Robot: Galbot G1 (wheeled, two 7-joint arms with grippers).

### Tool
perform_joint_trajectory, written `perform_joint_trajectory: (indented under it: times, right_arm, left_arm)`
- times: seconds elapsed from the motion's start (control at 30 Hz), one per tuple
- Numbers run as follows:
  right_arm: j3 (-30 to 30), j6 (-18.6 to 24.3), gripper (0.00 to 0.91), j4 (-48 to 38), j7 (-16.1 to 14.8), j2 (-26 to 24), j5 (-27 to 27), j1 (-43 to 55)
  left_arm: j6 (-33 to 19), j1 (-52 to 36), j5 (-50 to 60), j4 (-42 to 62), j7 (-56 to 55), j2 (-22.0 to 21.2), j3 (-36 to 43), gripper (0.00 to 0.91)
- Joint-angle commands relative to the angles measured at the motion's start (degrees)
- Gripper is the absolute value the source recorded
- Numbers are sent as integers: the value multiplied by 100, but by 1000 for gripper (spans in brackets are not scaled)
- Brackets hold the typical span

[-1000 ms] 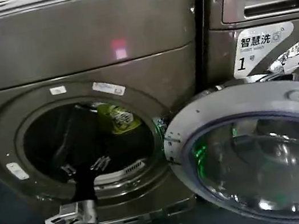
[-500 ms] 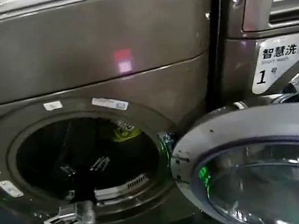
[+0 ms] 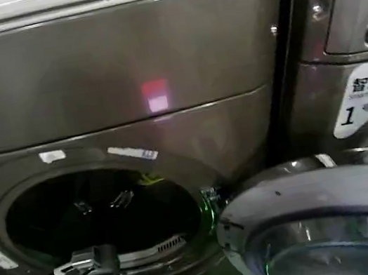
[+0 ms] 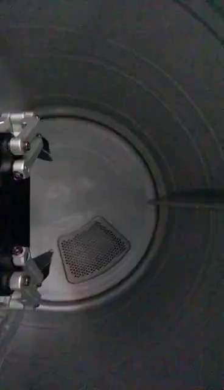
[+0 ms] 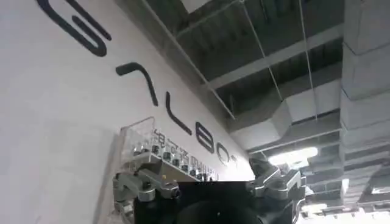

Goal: Grasp the clothes from the dryer.

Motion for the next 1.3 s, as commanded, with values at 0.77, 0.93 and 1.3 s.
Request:
perform_joint_trajectory:
  times: [0.77, 0.93, 1.3]
  right_arm:
    - [-143, 532, 907, -34, -170, 9, 215, 155]
    - [-150, 501, 907, -15, -122, 36, 192, 158]
    - [-62, 310, 907, 23, -54, 60, -87, 67]
  left_arm:
    - [39, -165, -66, 116, 13, 41, -96, 907]
    - [39, -189, -80, 134, 24, 51, -87, 907]
    - [-59, -555, -60, 747, 82, 9, 67, 907]
